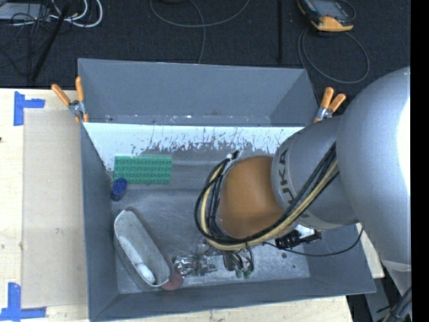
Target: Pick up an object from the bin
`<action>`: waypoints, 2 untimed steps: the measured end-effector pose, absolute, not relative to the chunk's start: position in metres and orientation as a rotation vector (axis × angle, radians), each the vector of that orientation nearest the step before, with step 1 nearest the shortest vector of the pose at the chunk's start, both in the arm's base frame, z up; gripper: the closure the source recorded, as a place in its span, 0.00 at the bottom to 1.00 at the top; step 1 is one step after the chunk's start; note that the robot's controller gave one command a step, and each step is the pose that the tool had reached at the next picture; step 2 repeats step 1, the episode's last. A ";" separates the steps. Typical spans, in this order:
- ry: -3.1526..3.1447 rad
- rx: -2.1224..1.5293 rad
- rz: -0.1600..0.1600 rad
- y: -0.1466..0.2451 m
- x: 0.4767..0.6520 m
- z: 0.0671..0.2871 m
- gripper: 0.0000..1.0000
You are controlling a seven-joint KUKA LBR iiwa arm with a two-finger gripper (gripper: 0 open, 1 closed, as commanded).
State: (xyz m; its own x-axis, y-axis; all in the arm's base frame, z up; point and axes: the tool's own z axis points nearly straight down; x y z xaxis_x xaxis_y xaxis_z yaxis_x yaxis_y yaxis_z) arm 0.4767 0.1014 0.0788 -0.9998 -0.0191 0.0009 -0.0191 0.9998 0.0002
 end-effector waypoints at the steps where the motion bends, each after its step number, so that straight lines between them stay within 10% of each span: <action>1: -3.149 0.006 -0.004 0.125 0.471 0.265 1.00; 2: -3.149 0.006 -0.004 0.125 0.471 0.265 1.00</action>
Offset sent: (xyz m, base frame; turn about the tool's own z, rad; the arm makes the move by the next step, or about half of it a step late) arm -0.0071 0.0225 0.1823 0.0181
